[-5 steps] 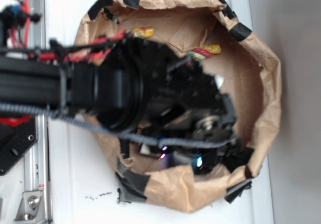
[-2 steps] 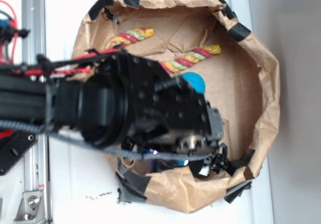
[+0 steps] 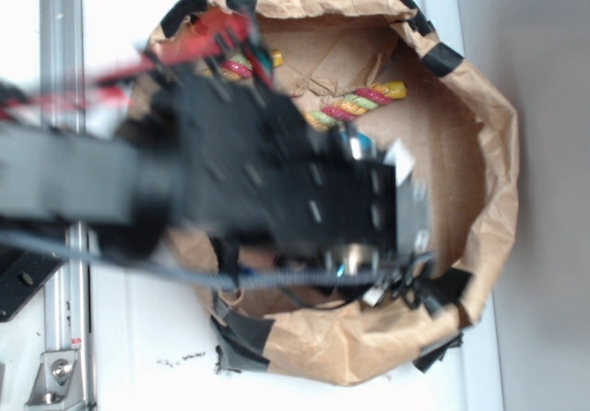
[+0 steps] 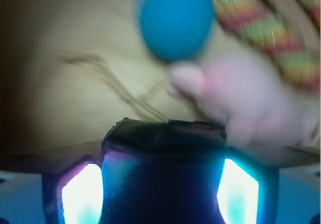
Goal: Grab the black box.
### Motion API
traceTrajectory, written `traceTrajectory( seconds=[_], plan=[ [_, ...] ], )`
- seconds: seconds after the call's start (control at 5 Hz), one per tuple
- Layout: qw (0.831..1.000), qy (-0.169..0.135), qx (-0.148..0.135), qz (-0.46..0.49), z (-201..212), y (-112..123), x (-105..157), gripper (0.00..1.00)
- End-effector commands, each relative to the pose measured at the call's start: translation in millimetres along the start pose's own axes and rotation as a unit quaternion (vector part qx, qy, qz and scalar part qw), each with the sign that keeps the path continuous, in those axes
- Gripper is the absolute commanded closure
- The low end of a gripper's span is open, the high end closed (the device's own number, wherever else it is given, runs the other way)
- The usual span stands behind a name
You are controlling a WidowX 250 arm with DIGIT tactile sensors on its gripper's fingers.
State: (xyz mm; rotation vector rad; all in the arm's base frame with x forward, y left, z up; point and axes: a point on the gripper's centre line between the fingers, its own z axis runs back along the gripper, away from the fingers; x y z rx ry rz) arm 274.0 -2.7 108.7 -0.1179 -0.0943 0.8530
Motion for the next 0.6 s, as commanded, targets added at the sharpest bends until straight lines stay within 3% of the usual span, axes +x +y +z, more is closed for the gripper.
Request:
traceTrajectory(
  seconds=[0.0, 0.2, 0.4],
  plan=[
    [0.971, 0.006, -0.114, -0.211, 83.9, -7.9, 47.6, 1.0],
    [0.956, 0.026, -0.081, -0.281, 77.2, -27.3, 42.9, 1.0],
    [0.954, 0.038, -0.039, -0.294, 67.0, -35.4, 34.4, 1.0]
  ],
)
